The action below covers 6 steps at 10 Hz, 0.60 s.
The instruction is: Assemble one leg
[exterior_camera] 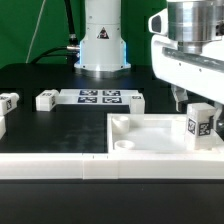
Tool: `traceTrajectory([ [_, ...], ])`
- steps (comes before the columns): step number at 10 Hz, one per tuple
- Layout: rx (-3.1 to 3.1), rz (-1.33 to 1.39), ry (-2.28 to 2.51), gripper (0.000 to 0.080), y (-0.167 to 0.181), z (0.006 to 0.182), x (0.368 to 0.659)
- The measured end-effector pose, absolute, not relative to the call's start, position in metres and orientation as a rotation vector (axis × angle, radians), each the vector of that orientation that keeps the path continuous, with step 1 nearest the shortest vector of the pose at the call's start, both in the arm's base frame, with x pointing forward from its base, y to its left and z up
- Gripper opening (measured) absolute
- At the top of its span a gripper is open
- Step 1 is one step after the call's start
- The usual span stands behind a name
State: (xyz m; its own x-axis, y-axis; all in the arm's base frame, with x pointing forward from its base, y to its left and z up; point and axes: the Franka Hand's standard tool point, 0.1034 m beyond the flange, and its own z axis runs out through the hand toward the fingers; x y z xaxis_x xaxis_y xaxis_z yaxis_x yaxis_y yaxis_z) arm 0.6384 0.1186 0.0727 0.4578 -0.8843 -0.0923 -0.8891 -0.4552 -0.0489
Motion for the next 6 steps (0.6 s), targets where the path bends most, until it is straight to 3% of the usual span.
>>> traceTrajectory([
  [6, -3.005, 0.02, 0.52, 0.0649, 0.1234, 0.0738, 0.6398],
])
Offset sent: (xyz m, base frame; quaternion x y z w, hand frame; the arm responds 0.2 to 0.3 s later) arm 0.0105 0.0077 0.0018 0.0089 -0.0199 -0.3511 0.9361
